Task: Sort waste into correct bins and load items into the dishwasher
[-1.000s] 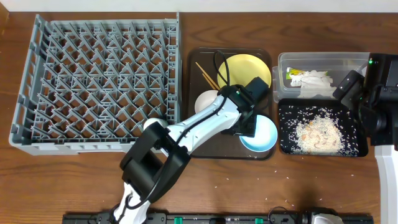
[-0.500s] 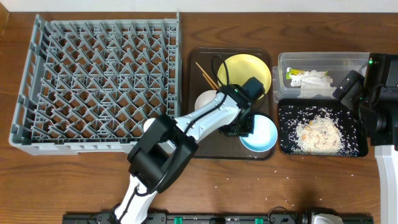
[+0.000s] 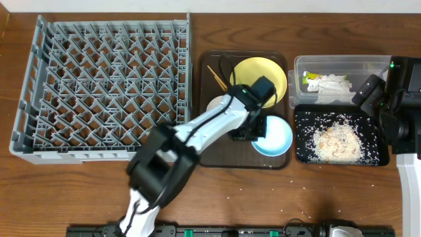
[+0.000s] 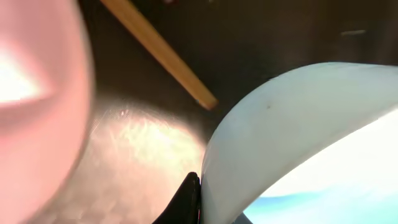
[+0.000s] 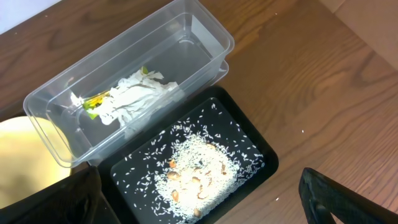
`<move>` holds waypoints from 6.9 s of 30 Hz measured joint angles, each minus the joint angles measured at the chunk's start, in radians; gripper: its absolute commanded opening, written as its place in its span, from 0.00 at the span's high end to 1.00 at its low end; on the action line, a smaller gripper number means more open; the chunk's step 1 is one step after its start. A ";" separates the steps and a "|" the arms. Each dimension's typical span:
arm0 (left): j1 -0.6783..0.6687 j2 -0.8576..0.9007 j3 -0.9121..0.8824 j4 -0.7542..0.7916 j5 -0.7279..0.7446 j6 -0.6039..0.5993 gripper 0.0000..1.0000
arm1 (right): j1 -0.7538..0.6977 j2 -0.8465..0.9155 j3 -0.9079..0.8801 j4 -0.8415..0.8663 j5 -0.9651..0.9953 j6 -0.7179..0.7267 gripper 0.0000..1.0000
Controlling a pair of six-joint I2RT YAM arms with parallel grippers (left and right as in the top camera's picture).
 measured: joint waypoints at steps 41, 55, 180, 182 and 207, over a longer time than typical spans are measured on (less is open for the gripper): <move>0.373 -0.042 0.000 0.816 -1.469 0.682 0.93 | 0.000 0.000 -0.001 0.000 0.000 0.000 0.01; 0.421 0.105 0.000 1.019 -1.547 0.749 0.93 | 0.000 0.000 -0.001 0.000 0.000 0.000 0.01; 0.101 -0.010 -0.119 -0.010 -0.329 -0.539 0.88 | 0.000 0.000 -0.001 0.000 0.000 0.000 0.01; 0.100 -0.010 -0.119 -0.010 -0.328 -0.539 0.92 | 0.000 0.000 -0.001 0.000 0.000 0.000 0.01; 0.106 -0.264 -0.119 -0.006 -0.443 -0.277 0.93 | 0.000 0.000 -0.001 0.000 -0.001 0.000 0.01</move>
